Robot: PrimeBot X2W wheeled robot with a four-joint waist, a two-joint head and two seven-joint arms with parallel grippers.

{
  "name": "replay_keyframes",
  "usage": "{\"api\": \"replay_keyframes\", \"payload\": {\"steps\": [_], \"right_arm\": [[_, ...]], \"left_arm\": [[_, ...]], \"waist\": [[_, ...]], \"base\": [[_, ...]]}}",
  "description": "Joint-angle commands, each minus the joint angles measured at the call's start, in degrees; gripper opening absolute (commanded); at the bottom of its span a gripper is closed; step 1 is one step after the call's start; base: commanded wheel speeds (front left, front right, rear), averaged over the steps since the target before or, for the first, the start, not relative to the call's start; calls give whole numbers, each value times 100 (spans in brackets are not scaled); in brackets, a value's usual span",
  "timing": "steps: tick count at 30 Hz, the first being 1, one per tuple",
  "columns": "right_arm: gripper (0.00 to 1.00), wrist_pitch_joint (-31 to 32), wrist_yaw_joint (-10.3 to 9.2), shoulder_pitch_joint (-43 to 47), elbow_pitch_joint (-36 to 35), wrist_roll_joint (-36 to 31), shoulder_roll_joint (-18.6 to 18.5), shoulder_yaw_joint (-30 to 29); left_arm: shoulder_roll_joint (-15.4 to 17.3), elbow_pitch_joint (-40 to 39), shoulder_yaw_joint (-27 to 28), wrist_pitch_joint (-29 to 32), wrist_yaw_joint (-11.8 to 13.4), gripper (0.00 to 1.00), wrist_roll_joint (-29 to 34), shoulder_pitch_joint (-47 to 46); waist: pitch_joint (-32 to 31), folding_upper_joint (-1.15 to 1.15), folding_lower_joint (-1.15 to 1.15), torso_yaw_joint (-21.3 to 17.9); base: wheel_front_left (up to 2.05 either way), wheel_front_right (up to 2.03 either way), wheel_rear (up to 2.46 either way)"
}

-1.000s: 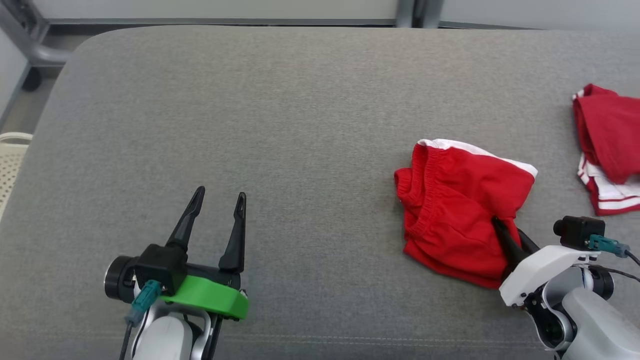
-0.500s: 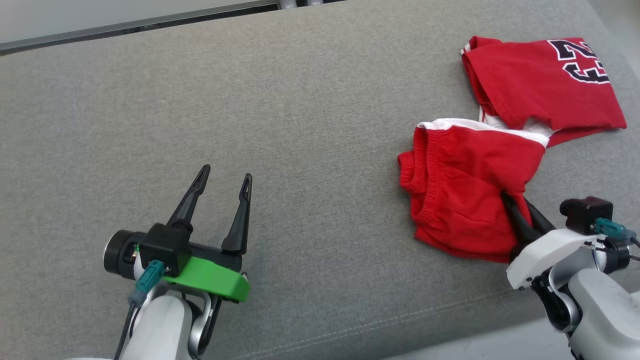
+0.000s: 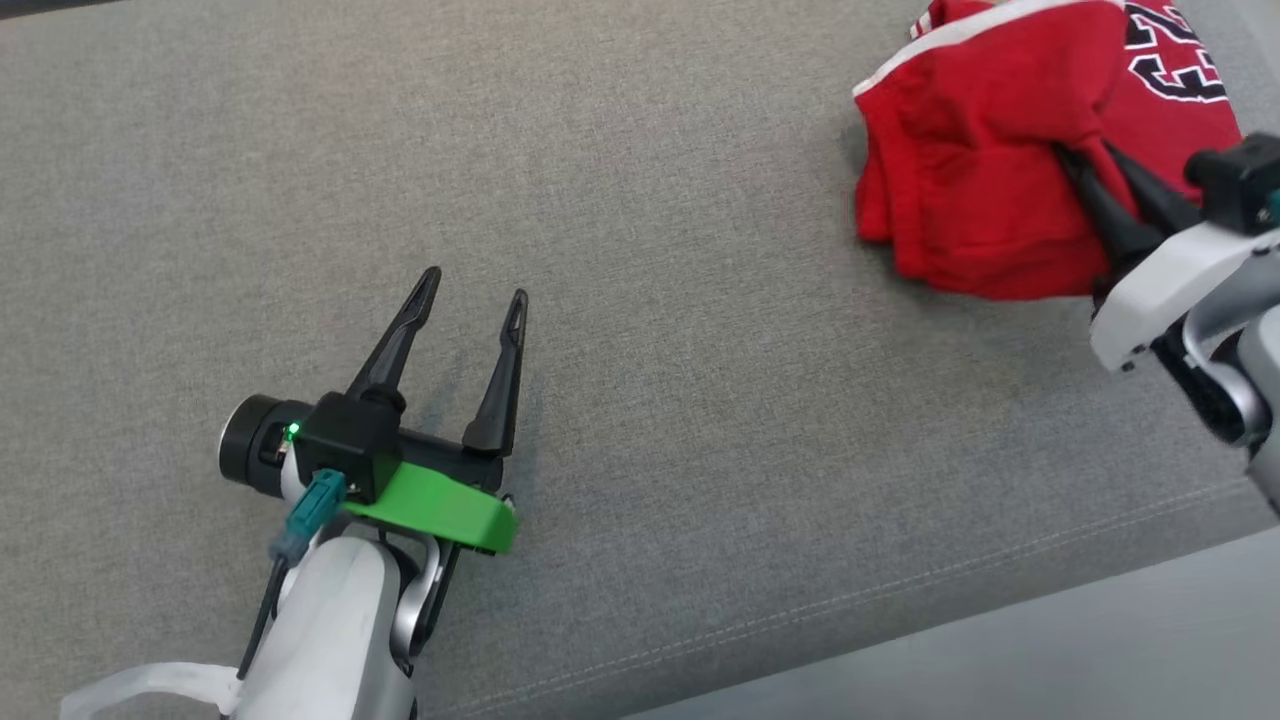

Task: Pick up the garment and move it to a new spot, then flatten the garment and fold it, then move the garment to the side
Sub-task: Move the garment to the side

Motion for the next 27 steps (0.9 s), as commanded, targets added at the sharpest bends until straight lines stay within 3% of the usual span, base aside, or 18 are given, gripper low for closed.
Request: {"api": "replay_keyframes", "payload": {"steps": [1, 14, 20, 27], "right_arm": [[0, 70, -6, -378, 105, 156, -256, 207], [0, 115, -7, -2138, -40, 1297, -1298, 1852], [0, 265, -7, -2365, 228, 1933, -1768, 2270], [0, 362, -7, -2367, 1056, 2573, -1944, 2292]], "left_arm": [[12, 2, -71, -18, -33, 100, 7, -181], [-49, -4, -266, -17, -37, 100, -87, -547], [-71, -34, -220, -18, -39, 100, -77, -591], [-52, -90, -210, -18, -36, 100, -2, -700]], "waist": [[213, 0, 0, 166], [636, 0, 0, 541], [791, 0, 0, 619], [1020, 0, 0, 686]], "base": [[0, 0, 0], [0, 0, 0], [0, 0, 0], [0, 0, 0]]}}
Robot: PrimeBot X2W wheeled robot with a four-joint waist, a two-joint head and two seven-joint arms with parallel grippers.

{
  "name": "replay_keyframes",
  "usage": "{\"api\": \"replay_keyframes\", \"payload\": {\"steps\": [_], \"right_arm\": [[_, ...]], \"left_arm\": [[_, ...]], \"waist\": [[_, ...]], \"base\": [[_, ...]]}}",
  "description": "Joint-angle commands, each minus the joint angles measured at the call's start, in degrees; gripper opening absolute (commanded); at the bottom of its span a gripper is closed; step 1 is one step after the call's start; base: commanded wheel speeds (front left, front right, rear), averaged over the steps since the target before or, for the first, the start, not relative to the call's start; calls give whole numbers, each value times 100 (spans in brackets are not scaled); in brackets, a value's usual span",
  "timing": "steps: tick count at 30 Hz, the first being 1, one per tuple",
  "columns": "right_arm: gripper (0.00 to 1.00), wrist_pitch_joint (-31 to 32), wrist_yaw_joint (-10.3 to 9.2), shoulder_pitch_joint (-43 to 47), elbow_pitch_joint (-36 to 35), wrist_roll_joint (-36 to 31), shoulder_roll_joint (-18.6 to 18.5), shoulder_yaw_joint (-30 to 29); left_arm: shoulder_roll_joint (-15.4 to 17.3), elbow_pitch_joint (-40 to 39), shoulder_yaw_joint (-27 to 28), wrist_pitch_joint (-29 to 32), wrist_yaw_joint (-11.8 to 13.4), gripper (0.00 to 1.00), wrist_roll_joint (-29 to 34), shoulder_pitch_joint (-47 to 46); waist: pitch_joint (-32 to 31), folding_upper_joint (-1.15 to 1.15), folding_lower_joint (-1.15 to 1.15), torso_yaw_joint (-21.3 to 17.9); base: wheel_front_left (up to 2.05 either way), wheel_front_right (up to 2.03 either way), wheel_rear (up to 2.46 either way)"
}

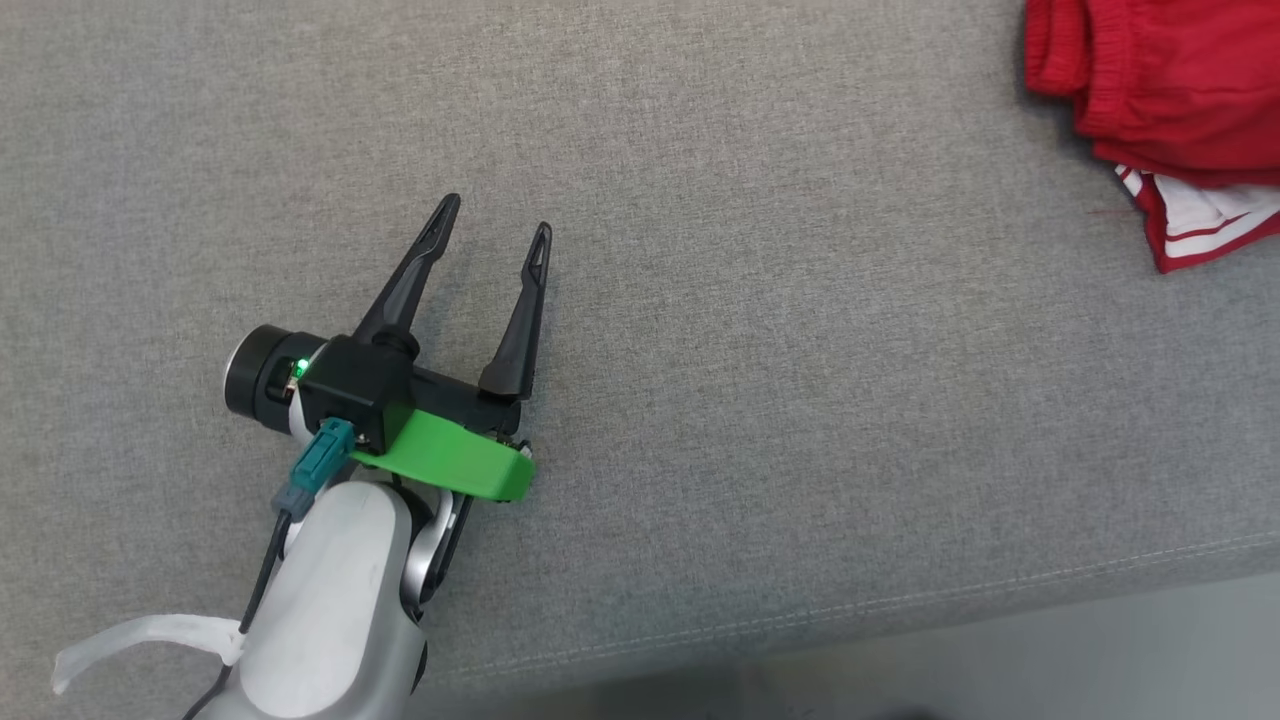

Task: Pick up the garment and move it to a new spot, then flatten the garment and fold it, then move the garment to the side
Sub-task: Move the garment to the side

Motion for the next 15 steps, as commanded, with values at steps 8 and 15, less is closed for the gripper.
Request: {"api": "replay_keyframes", "payload": {"steps": [8, 15], "right_arm": [[100, -557, -10, -26, 1496, 132, 384, -262], [100, -1131, -11, -17, 2624, -35, 1015, -628]], "left_arm": [[24, -4, 11, -18, -12, 100, 37, -175], [-8, 42, 47, -18, -14, 100, -12, -122]], "waist": [[243, 0, -1, 124], [140, 0, -1, 189]], "base": [[0, 0, 0], [0, 0, 0]]}}
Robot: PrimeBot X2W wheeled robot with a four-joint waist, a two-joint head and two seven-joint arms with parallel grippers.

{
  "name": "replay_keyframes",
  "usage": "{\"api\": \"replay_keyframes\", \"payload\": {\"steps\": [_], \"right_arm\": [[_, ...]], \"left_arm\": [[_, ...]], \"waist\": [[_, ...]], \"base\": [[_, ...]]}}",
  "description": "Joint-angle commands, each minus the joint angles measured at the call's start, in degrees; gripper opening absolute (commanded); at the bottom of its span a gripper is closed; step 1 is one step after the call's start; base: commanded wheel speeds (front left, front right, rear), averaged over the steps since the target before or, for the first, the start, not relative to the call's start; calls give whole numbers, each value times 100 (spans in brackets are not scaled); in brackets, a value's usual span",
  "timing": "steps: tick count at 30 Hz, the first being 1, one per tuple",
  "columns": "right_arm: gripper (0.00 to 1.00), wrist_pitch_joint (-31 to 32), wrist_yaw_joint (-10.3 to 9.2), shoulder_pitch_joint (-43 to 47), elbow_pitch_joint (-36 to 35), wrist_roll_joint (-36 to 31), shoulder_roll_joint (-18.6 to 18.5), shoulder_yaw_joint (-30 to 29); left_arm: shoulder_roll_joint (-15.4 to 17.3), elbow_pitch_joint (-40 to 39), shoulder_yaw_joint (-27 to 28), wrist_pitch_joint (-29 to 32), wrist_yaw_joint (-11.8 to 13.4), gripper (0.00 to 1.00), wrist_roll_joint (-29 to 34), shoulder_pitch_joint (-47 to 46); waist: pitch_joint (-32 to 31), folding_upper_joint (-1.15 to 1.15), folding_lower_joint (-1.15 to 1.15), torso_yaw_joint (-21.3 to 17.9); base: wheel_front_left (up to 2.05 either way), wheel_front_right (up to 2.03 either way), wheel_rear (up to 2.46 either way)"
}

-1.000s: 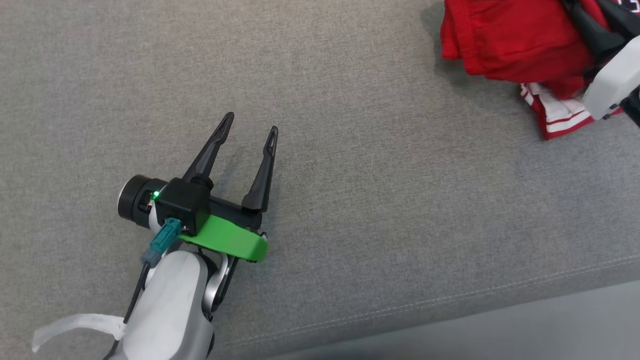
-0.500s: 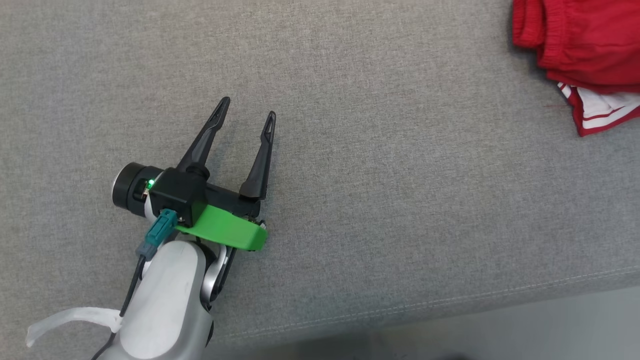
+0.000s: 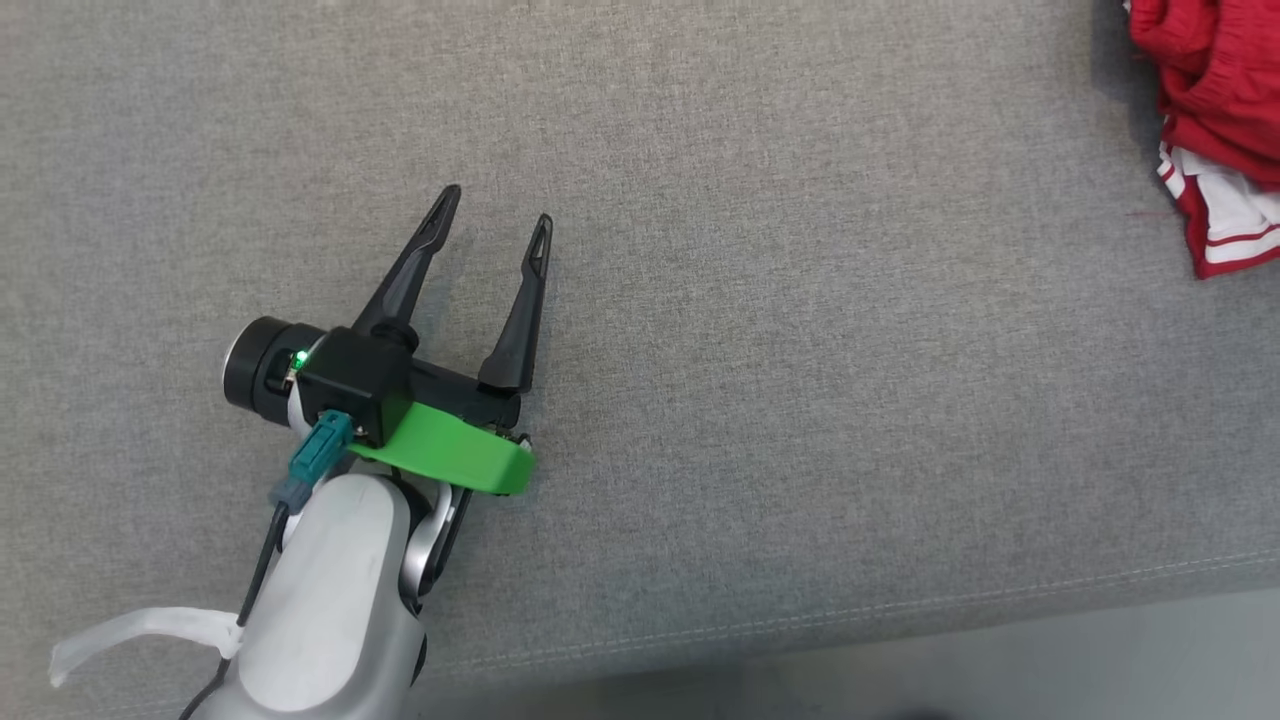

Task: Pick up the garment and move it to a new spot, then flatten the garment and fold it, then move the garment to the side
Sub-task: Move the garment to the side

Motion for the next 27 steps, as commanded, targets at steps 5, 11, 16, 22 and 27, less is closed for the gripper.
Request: {"api": "replay_keyframes", "payload": {"steps": [5, 11, 16, 22, 27], "right_arm": [[100, -113, -11, 347, -393, -494, 234, -1069], [100, -118, -10, 1766, -1932, -1849, 889, -3057], [100, -118, -9, 3271, -3389, -3028, 1985, -4188], [100, -118, -9, 4456, -4459, -3844, 2972, -4346], [100, -119, -9, 5046, -4852, -4176, 3408, -4402]], "left_arm": [[31, 55, 225, -19, 16, 100, -52, 267], [153, 45, 541, -18, 133, 100, -66, 714], [248, -31, 774, -19, 192, 100, -100, 1051], [267, -56, 978, -19, 248, 100, -141, 1375], [243, -9, 1009, -19, 236, 100, -147, 1579]], "waist": [[-546, 0, -1, -17], [-1244, 0, -1, -102], [-1719, 0, -1, -120], [-2130, 0, -1, -28], [-2407, 0, -1, 152]], "base": [[0, 0, 0], [0, 0, 0], [0, 0, 0], [0, 0, 0], [0, 0, 0]]}}
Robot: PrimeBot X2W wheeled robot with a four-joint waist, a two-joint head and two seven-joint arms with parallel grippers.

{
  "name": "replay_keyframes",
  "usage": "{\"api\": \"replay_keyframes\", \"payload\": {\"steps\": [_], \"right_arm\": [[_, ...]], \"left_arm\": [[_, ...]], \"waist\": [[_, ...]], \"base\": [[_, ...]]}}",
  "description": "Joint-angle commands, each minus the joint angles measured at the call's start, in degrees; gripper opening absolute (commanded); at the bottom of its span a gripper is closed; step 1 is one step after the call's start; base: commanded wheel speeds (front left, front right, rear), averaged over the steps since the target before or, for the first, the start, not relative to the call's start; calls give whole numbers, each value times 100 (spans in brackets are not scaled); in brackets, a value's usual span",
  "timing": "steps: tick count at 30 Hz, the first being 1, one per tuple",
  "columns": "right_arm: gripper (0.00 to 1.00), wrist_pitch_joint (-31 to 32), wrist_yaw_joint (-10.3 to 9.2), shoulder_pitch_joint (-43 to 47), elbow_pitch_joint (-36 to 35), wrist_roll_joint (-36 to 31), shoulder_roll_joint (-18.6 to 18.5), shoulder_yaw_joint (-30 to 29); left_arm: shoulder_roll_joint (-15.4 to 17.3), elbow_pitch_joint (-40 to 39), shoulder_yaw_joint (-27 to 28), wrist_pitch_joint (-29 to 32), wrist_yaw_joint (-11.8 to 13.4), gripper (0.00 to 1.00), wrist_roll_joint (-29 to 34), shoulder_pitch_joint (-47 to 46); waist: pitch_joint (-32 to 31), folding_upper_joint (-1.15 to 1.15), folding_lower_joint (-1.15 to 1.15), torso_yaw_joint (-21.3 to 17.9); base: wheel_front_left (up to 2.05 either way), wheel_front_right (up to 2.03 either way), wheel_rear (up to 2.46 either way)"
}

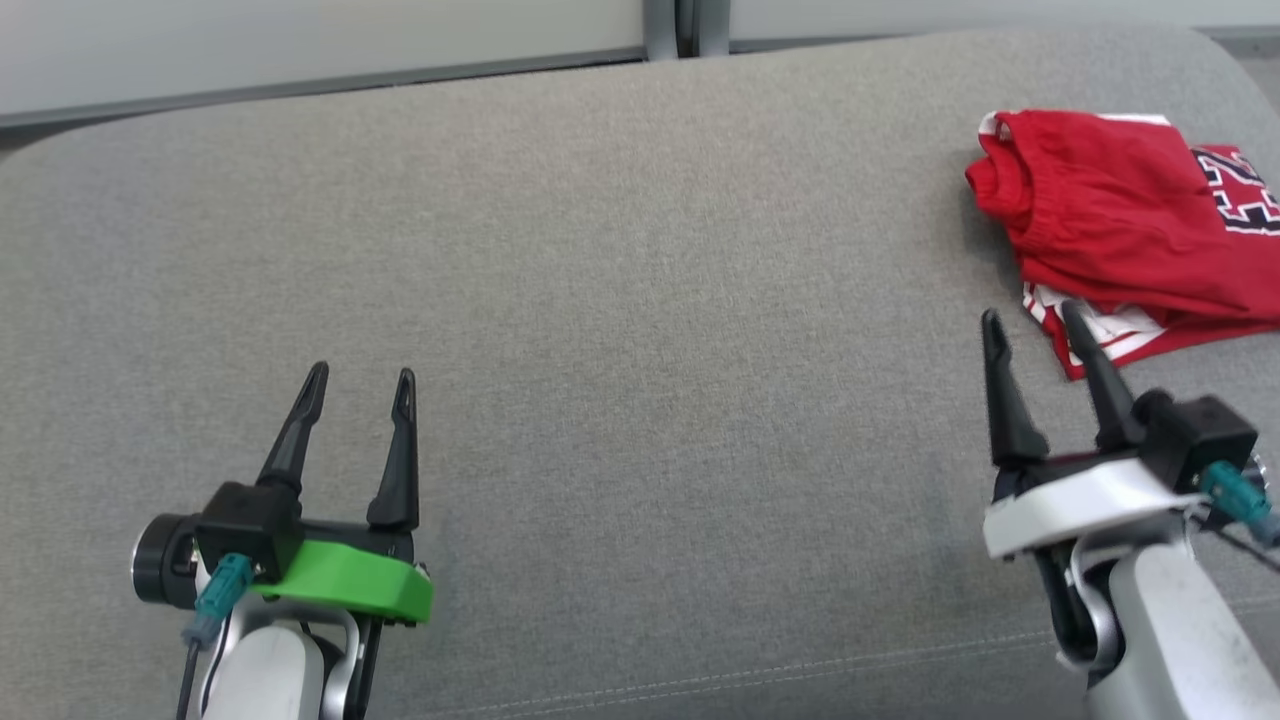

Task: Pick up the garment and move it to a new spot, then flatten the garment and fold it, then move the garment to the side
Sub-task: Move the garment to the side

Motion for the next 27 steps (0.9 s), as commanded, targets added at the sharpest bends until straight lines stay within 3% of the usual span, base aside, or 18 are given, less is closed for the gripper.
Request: {"api": "replay_keyframes", "payload": {"steps": [1, 12, 27], "right_arm": [[100, -20, -7, 178, -65, -83, 44, -34], [100, -20, -7, 1089, -123, -466, 410, -127], [100, 56, -7, 1262, -232, -630, 489, -257]], "left_arm": [[9, 30, 3, -19, -7, 100, -5, 106], [-38, 181, 70, -19, 145, 100, 74, 799], [-47, 218, 160, -19, 193, 100, 93, 919]], "waist": [[-281, 0, 1, 185], [-912, 0, 1, 338], [-1019, 0, 1, 399]], "base": [[0, 0, 0], [0, 0, 0], [0, 0, 0]]}}
